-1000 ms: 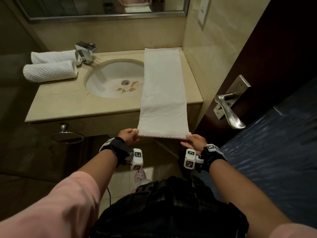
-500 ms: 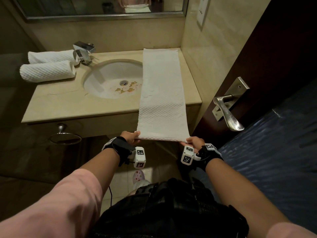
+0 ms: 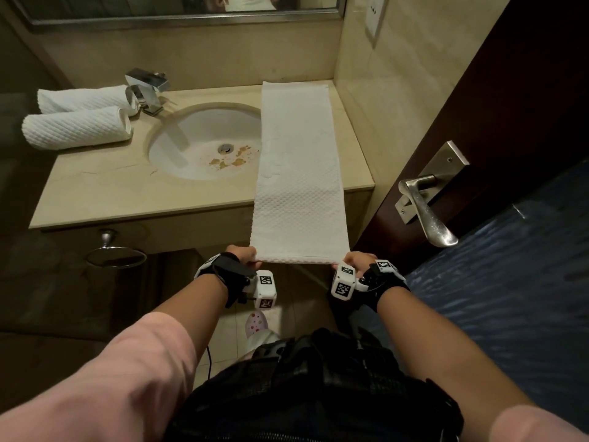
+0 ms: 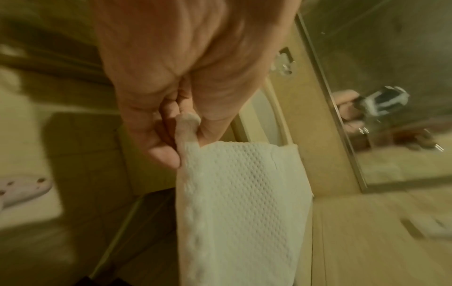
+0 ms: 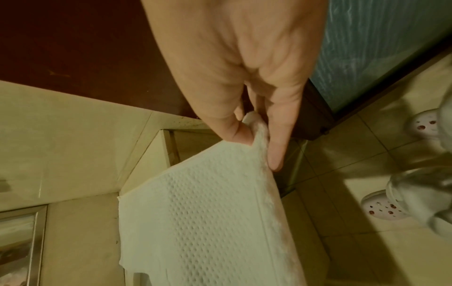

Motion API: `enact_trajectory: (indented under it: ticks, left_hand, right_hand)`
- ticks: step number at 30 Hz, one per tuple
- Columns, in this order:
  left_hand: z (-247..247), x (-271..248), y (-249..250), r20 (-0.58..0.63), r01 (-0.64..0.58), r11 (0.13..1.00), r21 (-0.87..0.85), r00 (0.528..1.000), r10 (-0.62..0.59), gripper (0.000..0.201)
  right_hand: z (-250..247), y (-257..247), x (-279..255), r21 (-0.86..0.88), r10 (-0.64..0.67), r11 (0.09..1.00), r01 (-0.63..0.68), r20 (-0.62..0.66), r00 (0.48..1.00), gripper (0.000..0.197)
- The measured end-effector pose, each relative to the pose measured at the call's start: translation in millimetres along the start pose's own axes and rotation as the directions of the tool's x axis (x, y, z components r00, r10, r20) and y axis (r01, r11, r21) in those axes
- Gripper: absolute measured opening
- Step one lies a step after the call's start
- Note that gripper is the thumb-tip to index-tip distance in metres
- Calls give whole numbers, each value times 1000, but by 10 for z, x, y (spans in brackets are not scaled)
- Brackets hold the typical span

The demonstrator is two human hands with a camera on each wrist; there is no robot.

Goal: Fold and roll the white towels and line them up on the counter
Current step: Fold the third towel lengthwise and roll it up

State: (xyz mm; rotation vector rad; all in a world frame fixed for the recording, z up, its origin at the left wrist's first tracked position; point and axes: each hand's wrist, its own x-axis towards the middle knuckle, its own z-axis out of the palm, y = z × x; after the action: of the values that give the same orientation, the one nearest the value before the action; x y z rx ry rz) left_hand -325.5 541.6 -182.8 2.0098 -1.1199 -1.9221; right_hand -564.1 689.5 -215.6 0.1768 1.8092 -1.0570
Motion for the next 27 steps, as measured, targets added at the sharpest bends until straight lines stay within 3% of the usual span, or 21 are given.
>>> enact_trajectory:
  ticks: [2, 4, 5, 6, 7, 9, 12, 18, 22, 25, 27]
  left_hand:
    - [12, 33, -15, 23, -56, 992, 111, 998, 54, 9]
    - [-19, 66, 28, 109, -54, 974, 221, 994, 30, 24]
    - [-23, 67, 29, 88, -54, 943, 328, 996, 27, 34]
    - [-17, 65, 9, 70, -117, 883, 455, 993, 96, 39]
    - [-16, 97, 6, 69, -149, 865, 479, 989, 132, 39]
    - [8, 86, 97, 81, -75, 972, 221, 995, 59, 35]
    - [8, 80, 104, 71, -64, 996, 59, 996, 60, 24]
    - [-151, 94, 75, 277, -166, 978, 123, 953, 127, 28]
    - [-227, 108, 76, 326, -201, 967, 157, 935, 141, 19]
    - [-278, 194, 87, 332, -205, 964, 170, 933, 140, 18]
    - [-289, 217, 93, 357, -199, 968, 153, 924, 134, 13]
  right_hand:
    - [-53, 62, 320, -70, -17, 997, 15, -18, 1000, 41]
    - [-5, -41, 82, -81, 1, 997, -4, -30, 1000, 44]
    - [19, -101, -83, -79, -9, 997, 5, -42, 999, 41]
    - [40, -138, -179, -85, -22, 996, 20, -32, 999, 35]
    - [61, -165, -257, -106, -32, 994, 32, -4, 999, 28]
    - [94, -141, -271, -78, -34, 996, 39, 55, 998, 21]
    - [121, -79, -257, 52, -19, 999, 17, 37, 999, 17]
    - [70, -118, -225, -30, -116, 992, 119, 100, 988, 12]
    - [5, -133, -209, -116, -177, 972, 203, 205, 963, 8]
    - [-74, -80, -134, -255, -186, 928, 270, 310, 932, 22]
    - [-115, -59, -101, -328, -196, 898, 293, 296, 935, 30]
